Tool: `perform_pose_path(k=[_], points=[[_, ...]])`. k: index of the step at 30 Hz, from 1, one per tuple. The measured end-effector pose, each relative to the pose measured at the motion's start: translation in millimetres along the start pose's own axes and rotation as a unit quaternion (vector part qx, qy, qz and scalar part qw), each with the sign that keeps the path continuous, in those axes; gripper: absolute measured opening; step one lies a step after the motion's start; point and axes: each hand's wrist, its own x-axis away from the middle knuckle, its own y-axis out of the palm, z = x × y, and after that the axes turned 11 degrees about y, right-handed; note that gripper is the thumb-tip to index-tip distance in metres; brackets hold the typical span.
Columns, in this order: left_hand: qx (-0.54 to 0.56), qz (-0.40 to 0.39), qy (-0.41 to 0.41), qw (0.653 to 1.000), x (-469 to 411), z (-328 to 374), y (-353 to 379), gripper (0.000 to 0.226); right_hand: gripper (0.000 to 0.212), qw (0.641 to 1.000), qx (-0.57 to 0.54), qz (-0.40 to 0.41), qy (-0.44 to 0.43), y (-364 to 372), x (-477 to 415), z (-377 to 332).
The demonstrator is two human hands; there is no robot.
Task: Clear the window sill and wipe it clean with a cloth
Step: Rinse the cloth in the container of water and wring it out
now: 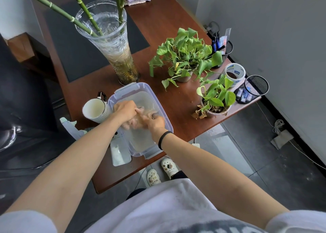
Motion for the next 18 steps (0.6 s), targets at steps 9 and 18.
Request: perform_pose_path(k=[9,18], points=[[0.131,-0.065,-0.027,0.989,-8,-6,6,0.029,0.06,0.997,-0.007,0.007,0.081,-5,8,-8],[0.162,-0.09,-0.038,0.982,-17,-12,-11,0.033,0.04,0.98,-0.141,-0.038,0.135,-10,20,-14]])
